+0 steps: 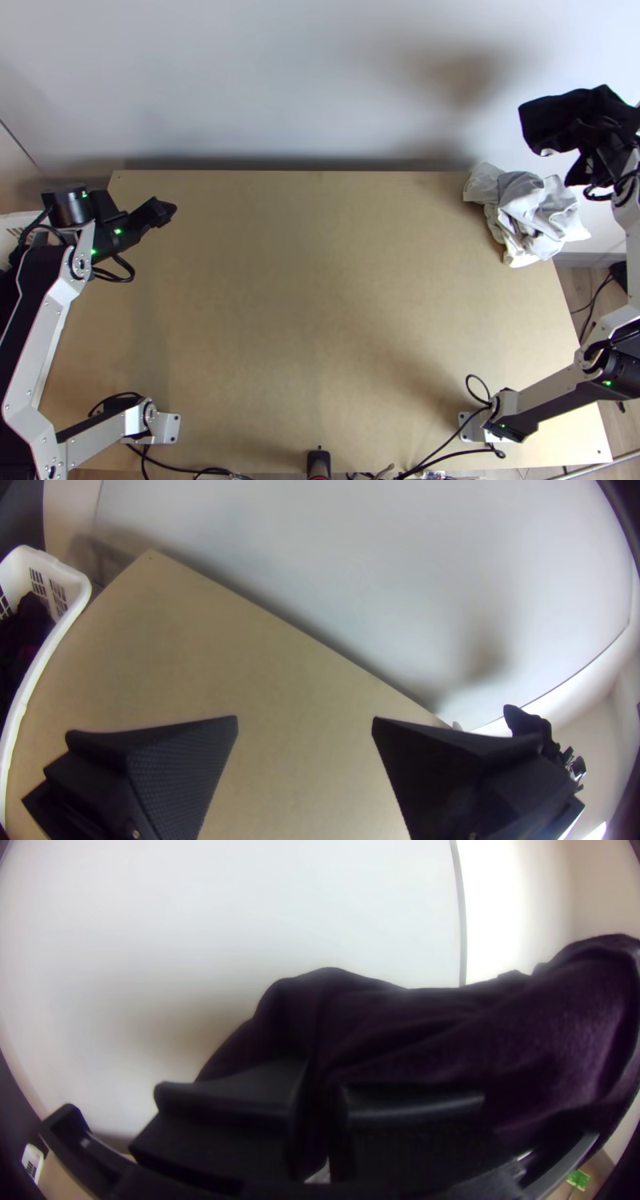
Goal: Fold the t-shirt
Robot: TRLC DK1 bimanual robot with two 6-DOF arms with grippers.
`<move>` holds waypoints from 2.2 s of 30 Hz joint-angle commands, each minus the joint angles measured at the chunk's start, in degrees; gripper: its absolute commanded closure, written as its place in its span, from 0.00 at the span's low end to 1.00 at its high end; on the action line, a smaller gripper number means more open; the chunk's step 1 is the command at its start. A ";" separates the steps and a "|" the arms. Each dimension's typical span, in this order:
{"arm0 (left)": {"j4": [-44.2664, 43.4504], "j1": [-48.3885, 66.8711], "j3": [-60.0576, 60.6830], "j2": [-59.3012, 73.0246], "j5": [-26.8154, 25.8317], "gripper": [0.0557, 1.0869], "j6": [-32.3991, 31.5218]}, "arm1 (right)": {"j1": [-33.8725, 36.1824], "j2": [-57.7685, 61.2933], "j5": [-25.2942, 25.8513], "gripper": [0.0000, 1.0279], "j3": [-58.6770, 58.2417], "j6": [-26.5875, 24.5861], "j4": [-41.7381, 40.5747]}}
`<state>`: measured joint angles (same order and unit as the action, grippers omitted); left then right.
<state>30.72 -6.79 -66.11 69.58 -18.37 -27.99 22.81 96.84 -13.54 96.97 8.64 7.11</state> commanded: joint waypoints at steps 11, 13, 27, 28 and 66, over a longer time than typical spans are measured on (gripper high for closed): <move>-0.40 -4.11 3.26 -1.82 -2.20 0.05 1.97 | 1.71 -1.56 -1.31 0.97 -12.59 -4.34 -2.19; -0.31 -4.73 3.26 -2.08 -2.99 0.05 2.15 | 1.71 -1.56 -1.31 0.97 -14.00 -4.43 -2.19; -0.40 -4.38 3.18 -2.26 -3.25 0.05 2.50 | 1.01 -1.21 -1.23 0.97 -26.22 -5.74 -7.29; -0.40 -4.38 3.18 -2.26 -3.25 0.05 2.41 | 0.83 -1.12 -1.14 0.97 -26.92 -5.83 -7.47; 1.36 -5.52 4.49 -6.21 -3.51 0.05 2.94 | 2.86 -2.44 -1.05 0.05 -34.04 -6.10 -6.24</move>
<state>31.83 -12.25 -61.69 63.90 -21.85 -25.02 25.32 96.64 -14.59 62.17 2.55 -1.98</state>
